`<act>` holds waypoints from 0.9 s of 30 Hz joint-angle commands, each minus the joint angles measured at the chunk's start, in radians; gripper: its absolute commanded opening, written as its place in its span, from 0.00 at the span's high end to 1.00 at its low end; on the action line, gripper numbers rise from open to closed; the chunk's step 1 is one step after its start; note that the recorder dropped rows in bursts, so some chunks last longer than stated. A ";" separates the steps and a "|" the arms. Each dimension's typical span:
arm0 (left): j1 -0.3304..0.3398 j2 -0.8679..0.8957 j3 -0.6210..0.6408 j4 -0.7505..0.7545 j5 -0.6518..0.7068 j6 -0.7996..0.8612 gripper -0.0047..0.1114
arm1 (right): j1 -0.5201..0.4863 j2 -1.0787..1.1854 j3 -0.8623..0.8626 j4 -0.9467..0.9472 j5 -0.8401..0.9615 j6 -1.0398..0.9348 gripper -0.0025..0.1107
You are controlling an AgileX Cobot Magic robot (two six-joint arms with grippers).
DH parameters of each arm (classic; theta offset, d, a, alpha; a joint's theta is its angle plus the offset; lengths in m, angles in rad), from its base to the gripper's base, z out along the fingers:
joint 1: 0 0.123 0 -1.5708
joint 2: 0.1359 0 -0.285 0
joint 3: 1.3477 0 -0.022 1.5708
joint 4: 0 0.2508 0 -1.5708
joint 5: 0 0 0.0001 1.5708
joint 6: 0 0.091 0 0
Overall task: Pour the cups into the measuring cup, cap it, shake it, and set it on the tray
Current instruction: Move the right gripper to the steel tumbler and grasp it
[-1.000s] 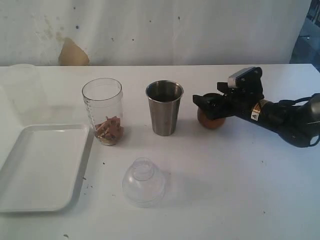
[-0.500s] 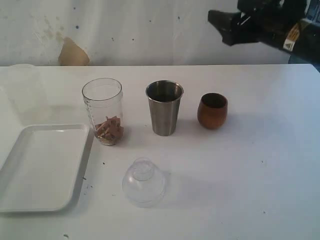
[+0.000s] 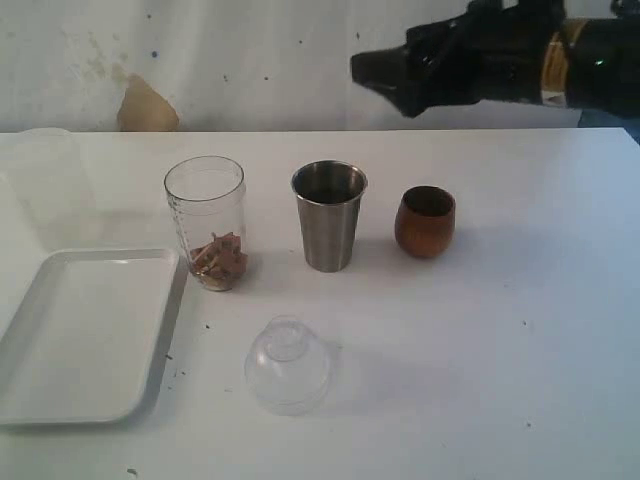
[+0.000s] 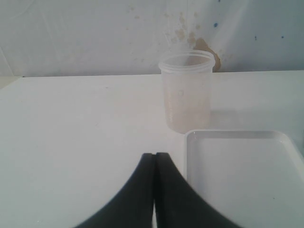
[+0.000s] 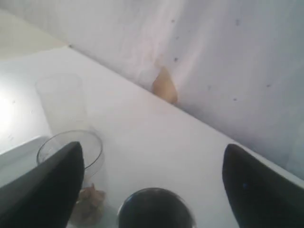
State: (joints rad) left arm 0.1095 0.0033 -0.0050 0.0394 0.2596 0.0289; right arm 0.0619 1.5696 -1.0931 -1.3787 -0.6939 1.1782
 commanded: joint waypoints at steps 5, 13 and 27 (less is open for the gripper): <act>-0.001 -0.003 0.005 0.005 -0.012 -0.001 0.96 | 0.075 0.045 0.041 -0.095 0.124 0.126 0.35; -0.001 -0.003 0.005 0.005 -0.012 -0.001 0.96 | 0.075 0.062 0.056 -0.081 0.073 0.107 0.36; -0.001 -0.003 0.005 0.005 -0.012 -0.001 0.96 | 0.077 0.097 0.058 -0.083 0.050 0.011 0.05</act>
State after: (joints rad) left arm 0.1095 0.0033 -0.0050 0.0394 0.2596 0.0289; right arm 0.1392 1.6570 -1.0380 -1.4668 -0.6699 1.1669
